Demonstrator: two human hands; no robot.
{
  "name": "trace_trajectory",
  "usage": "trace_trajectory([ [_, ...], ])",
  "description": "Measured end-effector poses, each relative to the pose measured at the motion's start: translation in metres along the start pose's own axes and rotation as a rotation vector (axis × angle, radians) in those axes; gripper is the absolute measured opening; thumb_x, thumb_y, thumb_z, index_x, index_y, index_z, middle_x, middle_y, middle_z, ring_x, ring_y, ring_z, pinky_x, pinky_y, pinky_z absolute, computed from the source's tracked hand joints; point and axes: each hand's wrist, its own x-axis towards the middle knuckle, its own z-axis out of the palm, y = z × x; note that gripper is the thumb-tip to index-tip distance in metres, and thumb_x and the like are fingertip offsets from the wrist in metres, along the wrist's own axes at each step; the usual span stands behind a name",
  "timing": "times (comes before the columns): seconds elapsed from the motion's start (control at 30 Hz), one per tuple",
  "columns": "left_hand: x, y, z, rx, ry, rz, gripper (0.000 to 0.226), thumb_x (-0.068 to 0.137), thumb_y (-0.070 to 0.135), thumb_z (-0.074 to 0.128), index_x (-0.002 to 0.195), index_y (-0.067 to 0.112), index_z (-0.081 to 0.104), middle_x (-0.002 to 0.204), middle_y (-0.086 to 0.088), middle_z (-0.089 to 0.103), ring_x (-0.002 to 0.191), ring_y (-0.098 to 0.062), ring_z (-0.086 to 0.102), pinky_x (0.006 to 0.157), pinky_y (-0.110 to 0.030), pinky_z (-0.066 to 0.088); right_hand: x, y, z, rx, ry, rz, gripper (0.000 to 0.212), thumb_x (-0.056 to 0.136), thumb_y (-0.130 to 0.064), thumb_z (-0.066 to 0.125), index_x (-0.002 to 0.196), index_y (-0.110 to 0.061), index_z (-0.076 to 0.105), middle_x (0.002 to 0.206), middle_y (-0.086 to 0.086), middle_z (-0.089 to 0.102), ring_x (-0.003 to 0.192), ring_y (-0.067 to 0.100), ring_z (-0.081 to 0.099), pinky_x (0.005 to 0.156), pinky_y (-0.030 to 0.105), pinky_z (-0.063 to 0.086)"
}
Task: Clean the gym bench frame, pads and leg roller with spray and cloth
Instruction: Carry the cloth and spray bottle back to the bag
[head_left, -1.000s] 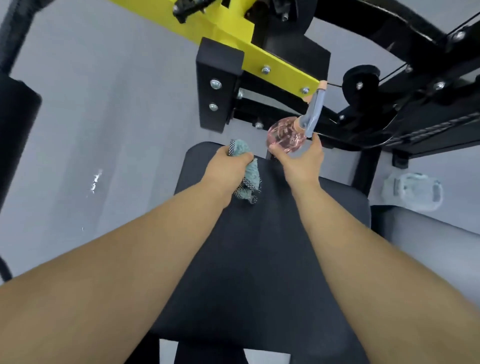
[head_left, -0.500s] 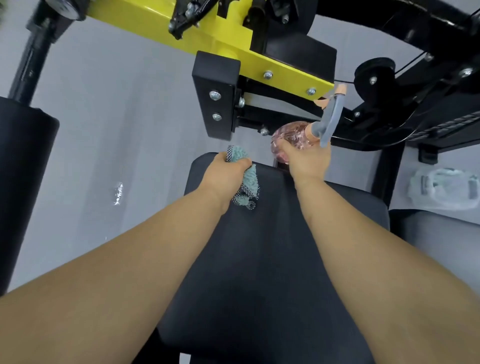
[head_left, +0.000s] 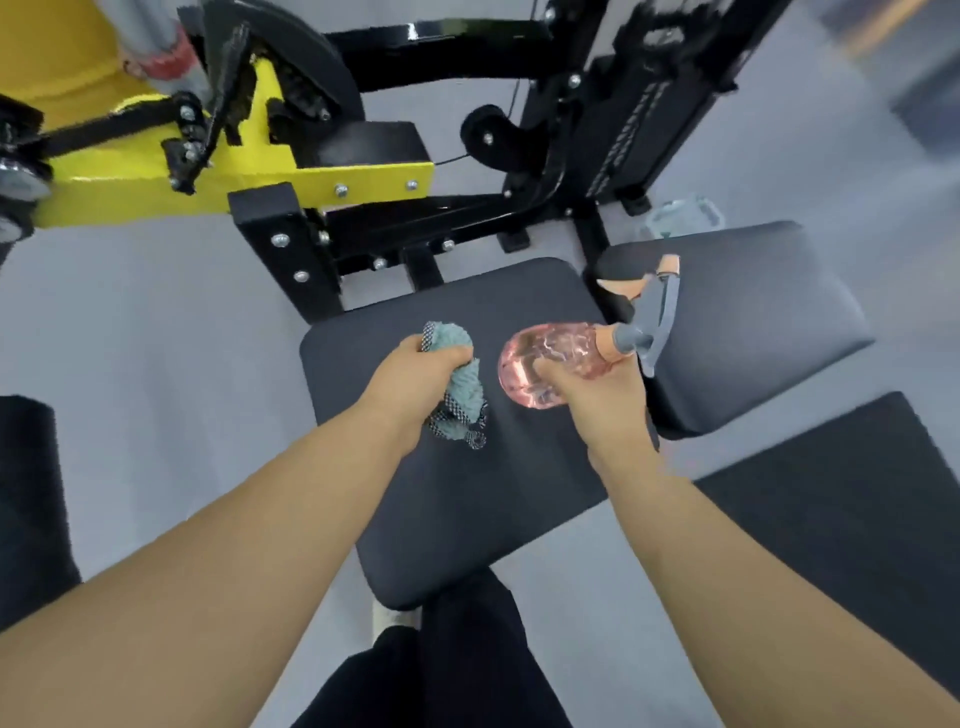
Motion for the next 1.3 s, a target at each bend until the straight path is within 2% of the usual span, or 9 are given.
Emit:
trace_trajectory([
  [0.2, -0.062, -0.022, 0.1, 0.199, -0.213, 0.045, 0.027, 0.085, 0.028, 0.061, 0.11, 0.021, 0.054, 0.102, 0.0, 0.063, 0.092, -0.019, 0.063, 0.084, -0.04, 0.054, -0.061, 0.048, -0.109, 0.032, 0.189, 0.102, 0.032, 0.067, -0.024, 0.082, 0.085, -0.028, 0.056, 0.097, 0.004, 0.065, 0.094, 0.022, 0.061, 0.09, 0.038, 0.049],
  [0.43, -0.102, -0.035, 0.249, 0.413, -0.4, 0.121, 0.023, 0.086, 0.028, 0.059, 0.107, 0.021, 0.053, 0.099, 0.0, 0.062, 0.089, -0.019, 0.062, 0.079, -0.033, 0.052, -0.074, 0.099, -0.259, -0.028, 0.323, 0.17, 0.036, 0.073, -0.02, 0.079, 0.102, -0.014, 0.058, 0.104, 0.011, 0.062, 0.088, 0.021, 0.058, 0.072, 0.026, 0.042],
  [0.53, -0.112, -0.038, 0.315, 0.479, -0.416, 0.154, 0.02, 0.086, 0.027, 0.059, 0.104, 0.021, 0.052, 0.096, 0.0, 0.062, 0.089, -0.02, 0.06, 0.078, -0.031, 0.05, -0.059, 0.114, -0.318, -0.097, 0.365, 0.188, 0.048, 0.075, -0.021, 0.076, 0.114, -0.003, 0.054, 0.105, 0.023, 0.06, 0.095, 0.033, 0.06, 0.077, 0.04, 0.049],
  [0.63, -0.117, -0.04, 0.376, 0.482, -0.419, 0.144, 0.031, 0.085, 0.029, 0.061, 0.113, 0.018, 0.052, 0.108, -0.006, 0.062, 0.099, -0.025, 0.061, 0.087, -0.038, 0.052, -0.038, 0.13, -0.37, -0.108, 0.398, 0.185, 0.048, 0.073, -0.024, 0.078, 0.112, -0.011, 0.054, 0.097, 0.012, 0.062, 0.083, 0.021, 0.061, 0.065, 0.028, 0.05],
  [0.7, -0.118, -0.037, 0.411, 0.454, -0.421, 0.118, 0.032, 0.086, 0.027, 0.06, 0.114, 0.017, 0.049, 0.108, -0.006, 0.06, 0.098, -0.026, 0.06, 0.075, -0.033, 0.053, -0.022, 0.135, -0.401, -0.096, 0.391, 0.171, 0.049, 0.071, -0.023, 0.078, 0.113, -0.011, 0.054, 0.094, 0.003, 0.059, 0.075, 0.01, 0.055, 0.053, 0.014, 0.042],
  [0.83, -0.105, -0.018, 0.462, 0.468, -0.44, 0.118, 0.027, 0.087, 0.027, 0.06, 0.108, 0.013, 0.051, 0.1, -0.006, 0.06, 0.088, -0.023, 0.061, 0.057, -0.025, 0.048, 0.016, 0.135, -0.447, -0.046, 0.38, 0.149, 0.051, 0.068, -0.023, 0.081, 0.111, -0.012, 0.056, 0.1, 0.004, 0.062, 0.085, 0.014, 0.057, 0.061, 0.019, 0.041],
  [1.03, -0.057, 0.037, 0.554, 0.489, -0.444, 0.139, 0.034, 0.084, 0.029, 0.063, 0.111, 0.012, 0.052, 0.105, -0.008, 0.062, 0.093, -0.026, 0.063, 0.082, -0.041, 0.055, 0.09, 0.126, -0.516, -0.002, 0.407, 0.143, 0.047, 0.069, -0.023, 0.08, 0.109, -0.014, 0.056, 0.101, 0.003, 0.061, 0.086, 0.012, 0.057, 0.06, 0.013, 0.042],
  [1.17, -0.04, 0.067, 0.624, 0.514, -0.468, 0.175, 0.027, 0.086, 0.025, 0.062, 0.108, 0.014, 0.052, 0.102, -0.006, 0.061, 0.087, -0.022, 0.062, 0.063, -0.029, 0.051, 0.131, 0.121, -0.568, 0.058, 0.437, 0.162, 0.052, 0.066, -0.027, 0.082, 0.11, -0.017, 0.057, 0.103, 0.001, 0.063, 0.094, 0.016, 0.06, 0.066, 0.019, 0.043],
  [1.3, -0.033, 0.087, 0.705, 0.537, -0.451, 0.206, 0.025, 0.085, 0.024, 0.063, 0.106, 0.015, 0.053, 0.101, -0.007, 0.061, 0.091, -0.026, 0.062, 0.073, -0.035, 0.054, 0.169, 0.118, -0.632, 0.078, 0.443, 0.145, 0.044, 0.068, -0.023, 0.082, 0.105, -0.018, 0.058, 0.096, -0.002, 0.063, 0.085, 0.009, 0.059, 0.061, 0.015, 0.042],
])
